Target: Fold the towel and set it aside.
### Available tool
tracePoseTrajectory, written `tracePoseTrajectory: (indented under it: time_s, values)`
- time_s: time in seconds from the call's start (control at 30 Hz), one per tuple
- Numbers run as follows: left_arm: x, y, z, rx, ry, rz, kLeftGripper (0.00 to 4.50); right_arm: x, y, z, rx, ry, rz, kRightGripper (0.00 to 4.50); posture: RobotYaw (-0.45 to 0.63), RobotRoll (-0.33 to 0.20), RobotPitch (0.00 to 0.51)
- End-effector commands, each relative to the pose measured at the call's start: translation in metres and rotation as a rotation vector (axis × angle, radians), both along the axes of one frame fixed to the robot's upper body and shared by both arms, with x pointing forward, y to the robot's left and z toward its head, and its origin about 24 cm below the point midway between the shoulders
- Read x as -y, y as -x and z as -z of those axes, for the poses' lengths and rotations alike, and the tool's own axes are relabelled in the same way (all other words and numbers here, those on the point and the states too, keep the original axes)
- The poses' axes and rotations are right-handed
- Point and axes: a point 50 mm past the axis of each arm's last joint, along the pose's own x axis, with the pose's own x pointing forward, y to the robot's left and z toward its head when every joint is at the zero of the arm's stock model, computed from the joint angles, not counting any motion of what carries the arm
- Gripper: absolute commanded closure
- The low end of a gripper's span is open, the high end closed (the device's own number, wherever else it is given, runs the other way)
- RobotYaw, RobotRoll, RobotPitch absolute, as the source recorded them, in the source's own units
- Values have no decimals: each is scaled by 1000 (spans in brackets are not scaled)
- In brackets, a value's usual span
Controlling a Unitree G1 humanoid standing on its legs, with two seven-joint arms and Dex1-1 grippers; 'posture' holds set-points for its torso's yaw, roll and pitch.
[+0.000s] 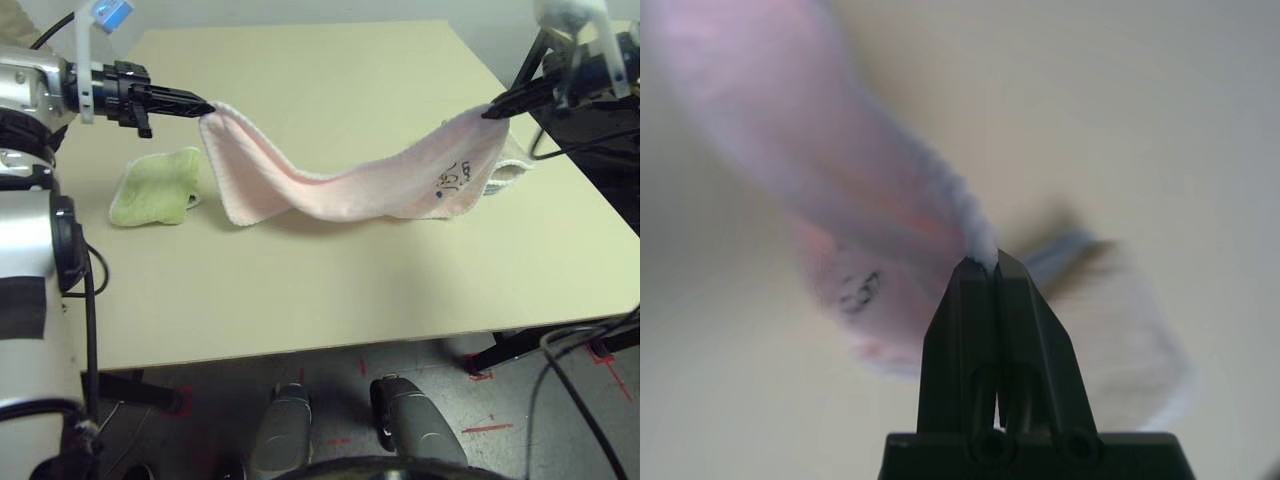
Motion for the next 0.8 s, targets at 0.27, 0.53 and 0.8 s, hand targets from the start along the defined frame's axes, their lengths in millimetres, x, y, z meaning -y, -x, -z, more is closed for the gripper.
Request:
tracePoseTrajectory:
  time_s: [0.27,0.53,0.8]
  values:
    - [-15,-18,-44,518,-168,-531,4447,-3,-10,-55,710,-18,237,4500,22,0,127]
    - [-5,-15,-29,594,-395,-246,4447,10,-9,-10,563,29,91,4500,22,0,137]
    - [0,9,89,237,-422,291,4447,22,32,129,109,247,-384,4500,23,0,155]
